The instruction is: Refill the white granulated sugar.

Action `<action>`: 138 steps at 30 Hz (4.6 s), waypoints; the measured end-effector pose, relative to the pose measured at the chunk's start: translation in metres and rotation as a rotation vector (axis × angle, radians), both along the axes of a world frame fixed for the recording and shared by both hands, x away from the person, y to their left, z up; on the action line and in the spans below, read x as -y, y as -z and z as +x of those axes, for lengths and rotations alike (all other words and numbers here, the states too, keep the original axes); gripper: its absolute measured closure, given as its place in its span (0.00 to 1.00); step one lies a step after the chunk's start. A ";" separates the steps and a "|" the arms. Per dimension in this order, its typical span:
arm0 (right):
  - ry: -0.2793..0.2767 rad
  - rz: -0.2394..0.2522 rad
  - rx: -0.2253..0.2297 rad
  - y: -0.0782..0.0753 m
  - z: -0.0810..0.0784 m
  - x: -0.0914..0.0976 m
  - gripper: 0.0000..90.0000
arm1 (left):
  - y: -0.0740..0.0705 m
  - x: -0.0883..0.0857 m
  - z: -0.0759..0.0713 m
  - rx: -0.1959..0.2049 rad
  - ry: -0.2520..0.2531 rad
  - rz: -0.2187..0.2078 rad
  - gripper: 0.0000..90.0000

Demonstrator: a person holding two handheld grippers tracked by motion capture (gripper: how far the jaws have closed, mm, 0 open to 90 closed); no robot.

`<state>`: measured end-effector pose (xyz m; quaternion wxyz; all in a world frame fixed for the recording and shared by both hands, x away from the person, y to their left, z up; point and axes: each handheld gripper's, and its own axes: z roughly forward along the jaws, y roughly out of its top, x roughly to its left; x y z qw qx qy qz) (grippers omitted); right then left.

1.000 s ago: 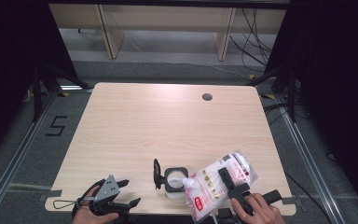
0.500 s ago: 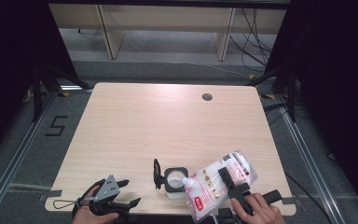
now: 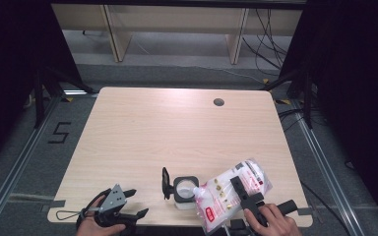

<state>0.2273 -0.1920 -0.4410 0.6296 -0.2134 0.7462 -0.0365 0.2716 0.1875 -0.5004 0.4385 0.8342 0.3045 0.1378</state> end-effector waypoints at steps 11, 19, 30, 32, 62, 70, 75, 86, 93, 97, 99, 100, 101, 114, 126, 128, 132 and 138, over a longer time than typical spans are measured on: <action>-0.002 -0.007 0.001 -0.001 0.000 0.000 0.58 | 0.000 0.000 0.000 0.001 0.000 0.000 0.27; -0.019 -0.026 0.008 -0.002 0.001 -0.001 0.58 | 0.000 0.000 0.000 -0.003 -0.003 -0.003 0.27; -0.010 -0.018 0.008 -0.002 0.000 -0.001 0.58 | 0.000 0.000 0.000 -0.002 -0.003 -0.004 0.27; -0.011 -0.019 0.008 -0.002 0.000 -0.001 0.58 | 0.000 0.000 0.000 -0.003 -0.004 -0.004 0.27; -0.010 -0.022 0.013 -0.003 -0.002 -0.002 0.59 | 0.000 0.000 0.000 -0.004 -0.006 -0.007 0.27; -0.022 -0.039 0.027 -0.005 -0.004 -0.005 0.59 | 0.000 0.000 0.000 -0.003 -0.006 -0.007 0.27; -0.048 -0.076 0.040 -0.008 -0.003 -0.006 0.59 | 0.000 0.000 0.000 -0.003 -0.005 -0.005 0.27; -0.036 -0.068 0.040 -0.006 -0.004 -0.006 0.59 | 0.000 0.000 0.000 -0.003 -0.005 -0.006 0.27; -0.023 -0.063 0.039 -0.005 -0.005 -0.006 0.59 | 0.000 0.000 0.000 -0.002 -0.007 -0.006 0.27; -0.039 -0.074 0.043 -0.006 -0.004 -0.007 0.59 | 0.000 0.000 0.000 -0.003 -0.006 -0.006 0.27; -0.020 -0.052 0.036 -0.004 -0.005 -0.007 0.59 | 0.000 0.000 0.000 -0.002 -0.005 -0.006 0.27; -0.024 -0.054 0.035 -0.005 -0.005 -0.007 0.59 | 0.000 0.000 0.000 -0.003 -0.006 -0.007 0.27; -0.024 -0.057 0.035 -0.005 -0.005 -0.007 0.59 | 0.000 0.000 0.000 -0.003 -0.006 -0.006 0.27; -0.026 -0.067 0.046 -0.007 -0.007 -0.008 0.59 | 0.000 0.000 0.000 -0.003 -0.005 -0.005 0.27; -0.039 -0.066 0.026 -0.007 -0.003 -0.005 0.59 | 0.000 0.000 0.000 -0.002 -0.005 -0.013 0.27; -0.025 -0.049 0.020 -0.007 -0.004 -0.005 0.59 | 0.000 0.000 0.000 -0.002 -0.005 -0.013 0.27; -0.038 -0.059 0.024 -0.008 -0.004 -0.006 0.59 | 0.000 0.000 0.000 -0.002 -0.005 -0.012 0.27; -0.017 -0.041 0.021 -0.006 -0.006 -0.006 0.59 | 0.001 0.000 0.001 -0.001 -0.003 -0.014 0.27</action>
